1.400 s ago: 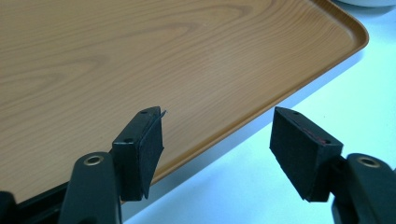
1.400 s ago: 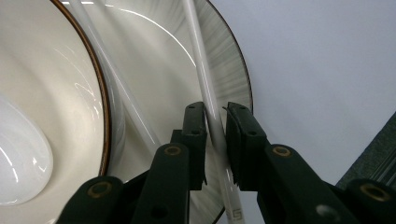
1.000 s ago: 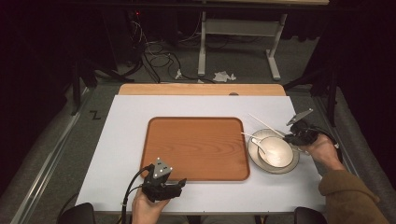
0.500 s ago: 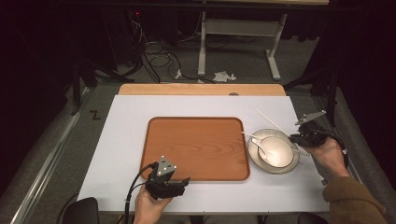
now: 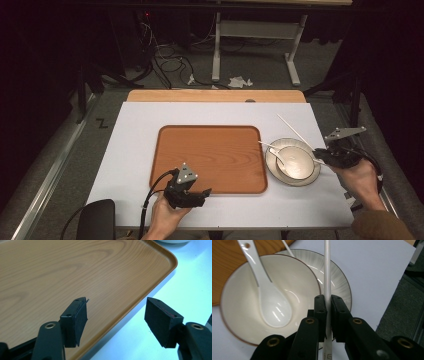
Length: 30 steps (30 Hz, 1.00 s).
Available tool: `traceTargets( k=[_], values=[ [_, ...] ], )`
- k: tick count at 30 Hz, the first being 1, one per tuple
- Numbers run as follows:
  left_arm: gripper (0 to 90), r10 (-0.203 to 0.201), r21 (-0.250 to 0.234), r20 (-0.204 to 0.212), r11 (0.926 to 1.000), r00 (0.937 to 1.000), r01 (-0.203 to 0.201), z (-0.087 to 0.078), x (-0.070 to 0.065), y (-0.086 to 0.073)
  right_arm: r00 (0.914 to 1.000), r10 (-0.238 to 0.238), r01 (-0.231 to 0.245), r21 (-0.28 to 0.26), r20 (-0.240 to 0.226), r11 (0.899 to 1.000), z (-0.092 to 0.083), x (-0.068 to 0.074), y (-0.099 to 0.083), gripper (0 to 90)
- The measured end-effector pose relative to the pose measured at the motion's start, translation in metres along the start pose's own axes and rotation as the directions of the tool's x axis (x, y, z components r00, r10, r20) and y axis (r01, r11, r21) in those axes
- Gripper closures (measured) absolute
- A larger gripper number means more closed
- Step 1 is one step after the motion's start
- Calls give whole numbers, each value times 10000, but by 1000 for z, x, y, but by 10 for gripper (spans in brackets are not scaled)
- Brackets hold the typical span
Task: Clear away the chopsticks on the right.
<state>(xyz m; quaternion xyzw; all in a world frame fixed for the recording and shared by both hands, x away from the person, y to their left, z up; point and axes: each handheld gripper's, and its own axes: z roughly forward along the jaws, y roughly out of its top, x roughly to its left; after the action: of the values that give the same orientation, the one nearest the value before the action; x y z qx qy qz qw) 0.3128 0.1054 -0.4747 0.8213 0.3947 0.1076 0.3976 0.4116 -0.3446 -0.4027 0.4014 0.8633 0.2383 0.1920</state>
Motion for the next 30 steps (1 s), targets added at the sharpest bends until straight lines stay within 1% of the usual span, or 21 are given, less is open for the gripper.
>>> traceTargets(
  k=[3, 4, 5, 6, 7, 10, 12, 13, 15, 16, 17, 18, 19, 23, 26, 30],
  values=[
    [346, 113, 1, 140, 9999, 9998, -114, 3, 0, 3, 9999, 131, -132, -166, -73, 9998, -9, 14, 0, 849],
    [346, 113, 1, 140, 9999, 9998, -114, 3, 0, 3, 9999, 131, -132, -166, -73, 9998, -9, 14, 0, 849],
    [346, 188, 36, 236, 9998, 9995, -188, 5, 0, 5, 9997, 132, -138, -286, -214, 9995, -14, 26, 0, 849],
    [346, 233, 40, 286, 9997, 9993, -234, 6, 0, 6, 9997, 78, -86, -318, -244, 9995, -16, 31, 0, 850],
    [346, 259, 63, 333, 9996, 9991, -262, 7, -1, 7, 9995, -50, 39, -355, -302, 9994, -18, 39, 0, 849],
    [346, 346, 74, 458, 9994, 9984, -349, 10, -1, 9, 9990, -95, 80, -346, -427, 9994, -22, 56, 2, 849],
    [347, 394, 60, 530, 9992, 9978, -398, 10, -1, 10, 9980, -179, 152, -432, -614, 9990, -23, 68, 2, 849],
    [348, 403, 57, 566, 9992, 9976, -406, 11, -1, 11, 9978, -126, 99, -417, -653, 9991, -24, 72, 2, 849],
    [348, 401, 54, 637, 9992, 9972, -405, 12, -1, 12, 9970, -178, 147, -412, -758, 9990, -24, 81, 2, 849],
    [348, 401, 54, 637, 9992, 9972, -405, 12, -1, 12, 9970, -178, 147, -412, -758, 9990, -24, 81, 2, 849],
    [348, 426, 53, 662, 9991, 9969, -431, 13, -1, 13, 9962, -204, 166, -449, -851, 9989, -22, 90, 2, 849],
    [348, 426, 53, 662, 9991, 9969, -431, 13, -1, 13, 9962, -204, 166, -449, -851, 9989, -22, 90, 2, 849],
    [349, 443, 52, 692, 9990, 9966, -448, 13, -1, 13, 9953, -173, 131, -447, -957, 9989, -19, 98, 3, 848],
    [349, 440, 65, 684, 9990, 9967, -445, 13, -1, 13, 9925, 40, -99, -479, -1221, 9988, -9, 111, 5, 848],
    [349, 434, 59, 664, 9990, 9969, -438, 13, -1, 13, 9885, 184, -261, -495, -1503, 9984, 1, 120, 8, 848],
    [349, 483, 100, 647, 9987, 9967, -490, 13, -1, 13, 9846, 232, -321, -489, -1734, 9983, 14, 131, 15, 848]
  ],
)
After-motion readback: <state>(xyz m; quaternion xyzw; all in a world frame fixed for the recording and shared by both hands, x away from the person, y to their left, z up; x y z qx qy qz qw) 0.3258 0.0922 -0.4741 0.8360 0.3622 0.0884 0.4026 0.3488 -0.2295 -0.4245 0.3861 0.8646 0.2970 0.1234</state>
